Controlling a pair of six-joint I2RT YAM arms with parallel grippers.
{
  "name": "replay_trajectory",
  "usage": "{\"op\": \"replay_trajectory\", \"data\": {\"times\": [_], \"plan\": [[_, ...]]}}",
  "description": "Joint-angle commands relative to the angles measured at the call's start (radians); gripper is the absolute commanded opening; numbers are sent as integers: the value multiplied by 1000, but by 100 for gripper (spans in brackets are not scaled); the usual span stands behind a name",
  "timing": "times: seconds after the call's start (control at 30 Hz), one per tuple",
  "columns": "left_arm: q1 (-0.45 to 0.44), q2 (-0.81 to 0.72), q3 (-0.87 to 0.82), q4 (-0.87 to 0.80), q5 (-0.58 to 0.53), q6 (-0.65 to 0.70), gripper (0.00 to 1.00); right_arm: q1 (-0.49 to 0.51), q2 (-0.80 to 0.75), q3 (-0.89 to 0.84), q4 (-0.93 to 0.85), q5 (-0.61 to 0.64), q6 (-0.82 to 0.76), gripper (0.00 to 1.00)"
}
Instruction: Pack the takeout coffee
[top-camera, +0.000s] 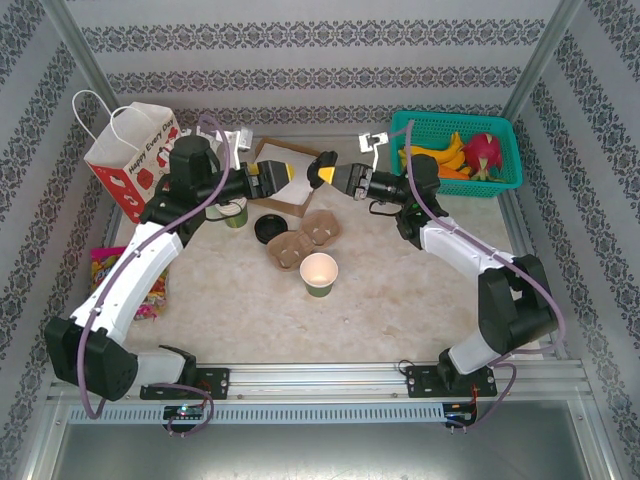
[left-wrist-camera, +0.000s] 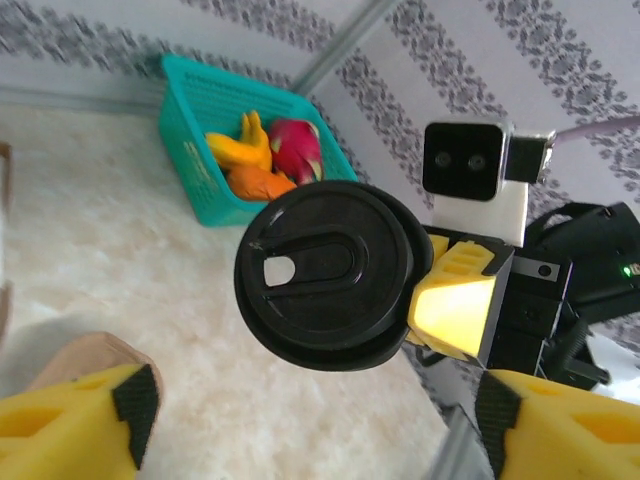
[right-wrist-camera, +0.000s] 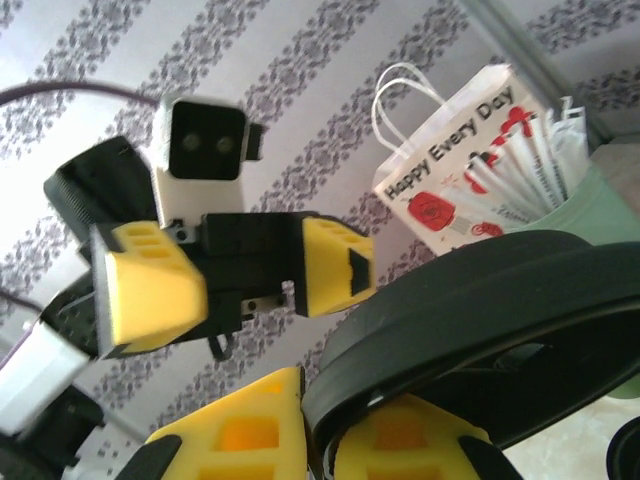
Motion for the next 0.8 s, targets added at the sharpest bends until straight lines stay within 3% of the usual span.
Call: {"op": "replay_trajectory", "data": {"times": [0.0, 0.43, 0.77], "plan": [[3, 27, 27, -74, 125, 19, 78, 4, -49, 32, 7, -120, -80, 0], [2, 145, 139, -138, 343, 23, 61, 92, -129, -4, -37, -174, -265, 0], [4, 158, 156, -172, 428, 44, 38, 101, -137, -14, -51, -189, -327, 0]]}}
